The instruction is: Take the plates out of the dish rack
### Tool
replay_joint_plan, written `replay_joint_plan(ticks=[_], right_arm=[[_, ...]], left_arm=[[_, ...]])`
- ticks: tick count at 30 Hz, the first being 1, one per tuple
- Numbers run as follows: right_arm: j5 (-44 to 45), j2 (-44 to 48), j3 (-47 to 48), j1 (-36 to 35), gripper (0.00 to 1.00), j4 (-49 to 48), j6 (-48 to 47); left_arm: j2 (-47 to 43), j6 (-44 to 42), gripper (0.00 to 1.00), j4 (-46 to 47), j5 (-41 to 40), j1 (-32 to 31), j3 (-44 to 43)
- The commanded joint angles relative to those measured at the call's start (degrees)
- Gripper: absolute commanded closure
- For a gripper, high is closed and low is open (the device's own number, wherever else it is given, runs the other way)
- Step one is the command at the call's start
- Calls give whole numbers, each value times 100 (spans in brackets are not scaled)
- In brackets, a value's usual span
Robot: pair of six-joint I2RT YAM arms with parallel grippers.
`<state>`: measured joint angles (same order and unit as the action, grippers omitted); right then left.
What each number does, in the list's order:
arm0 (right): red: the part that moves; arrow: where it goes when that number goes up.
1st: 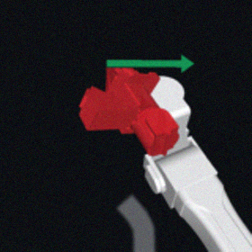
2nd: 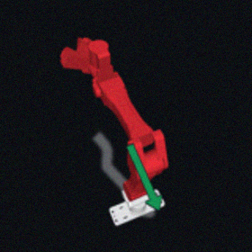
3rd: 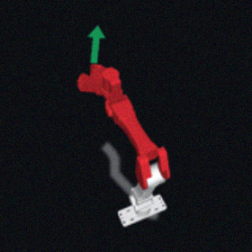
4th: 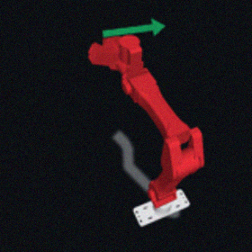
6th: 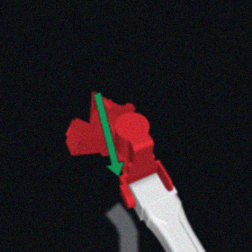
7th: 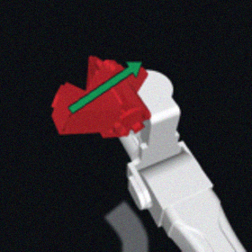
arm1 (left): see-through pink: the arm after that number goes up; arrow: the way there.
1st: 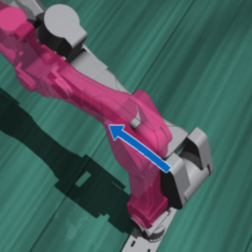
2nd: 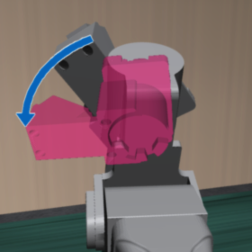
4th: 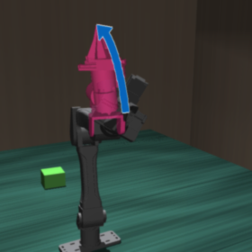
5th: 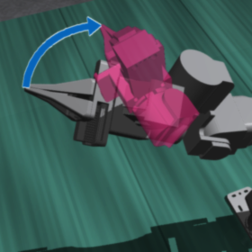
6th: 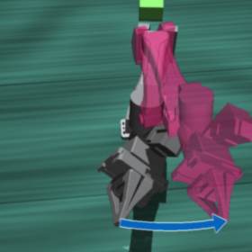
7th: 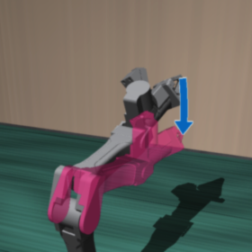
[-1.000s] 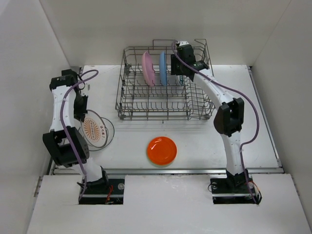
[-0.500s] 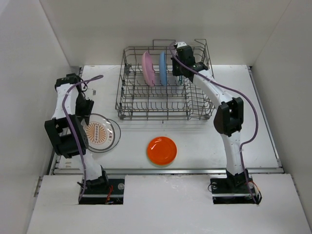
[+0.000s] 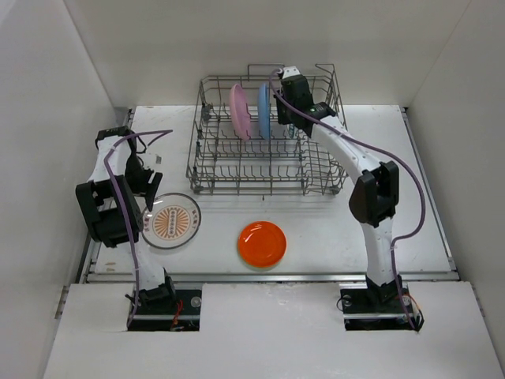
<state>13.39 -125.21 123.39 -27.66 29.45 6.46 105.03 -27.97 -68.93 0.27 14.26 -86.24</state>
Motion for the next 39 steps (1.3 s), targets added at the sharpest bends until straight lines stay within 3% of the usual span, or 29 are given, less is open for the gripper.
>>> replay_joint_plan(ticks=[1,6,13,18,24,31,39], right_arm=[[718,1015,-17,-152,100,-563,-154],[1113,1367,-96,-503,100,-634,-619],[1641,1956,-210,-1583,100,-634,-1418],[113,2229,-482,-3085,100,-563,-2183],[-100,1570,-526,-4509,100,-300,-3150],[-680,1307,-765,-4801,100,-748,-3686],[172,402,-984,-5030,100,-1354,-3809]], left_arm=[[-395,-227,35,-323,491,-2,-121],[-518,194,35,-323,333,67,-253],[-704,1168,34,-147,333,594,-771],[-826,2215,34,124,184,1034,-1307],[-1186,3094,31,178,438,1492,-2001],[-2056,3456,22,800,-167,1720,-2065],[-2461,3324,19,854,-107,1720,-2011]])
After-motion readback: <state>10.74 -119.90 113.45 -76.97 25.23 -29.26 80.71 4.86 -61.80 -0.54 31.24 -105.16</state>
